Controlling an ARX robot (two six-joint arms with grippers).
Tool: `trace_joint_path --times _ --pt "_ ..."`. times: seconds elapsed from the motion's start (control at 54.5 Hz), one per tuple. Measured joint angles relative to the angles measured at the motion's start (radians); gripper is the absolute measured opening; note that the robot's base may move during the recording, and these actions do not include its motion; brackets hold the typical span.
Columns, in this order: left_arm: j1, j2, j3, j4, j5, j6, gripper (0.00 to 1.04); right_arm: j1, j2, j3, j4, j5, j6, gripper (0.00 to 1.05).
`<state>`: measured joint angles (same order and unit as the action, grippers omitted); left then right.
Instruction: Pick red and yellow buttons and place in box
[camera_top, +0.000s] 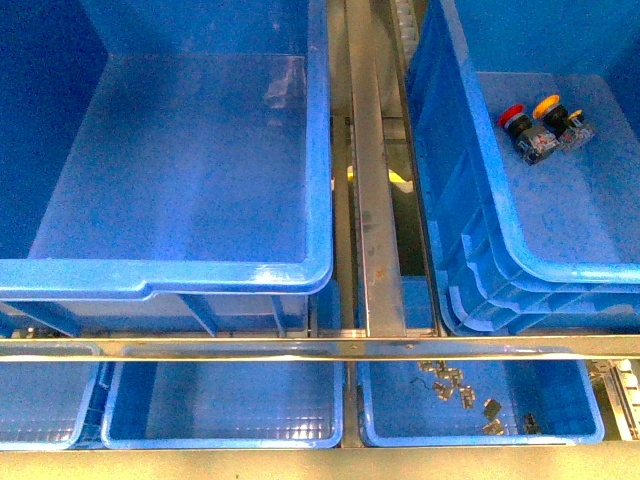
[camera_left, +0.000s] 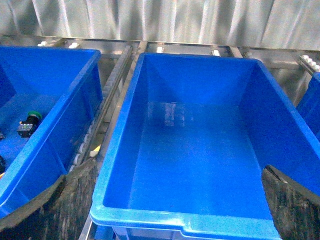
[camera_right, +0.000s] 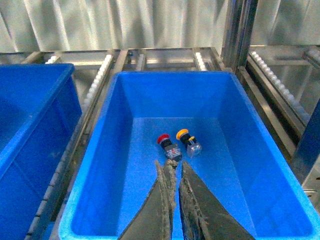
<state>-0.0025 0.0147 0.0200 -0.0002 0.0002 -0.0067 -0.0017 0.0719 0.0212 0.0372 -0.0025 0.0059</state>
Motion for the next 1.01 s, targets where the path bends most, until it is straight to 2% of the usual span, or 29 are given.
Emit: trace_joint_path --times 0.532,1.009 --pt "0.0 0.0 0.0 0.0 0.0 0.0 0.97 0.0 -0.067 0.0 -0.035 0.003 0.0 0.04" --pt "0.0 0.0 0.0 0.0 0.0 0.0 0.97 0.0 -0.067 0.0 -0.035 0.003 -0.002 0.89"
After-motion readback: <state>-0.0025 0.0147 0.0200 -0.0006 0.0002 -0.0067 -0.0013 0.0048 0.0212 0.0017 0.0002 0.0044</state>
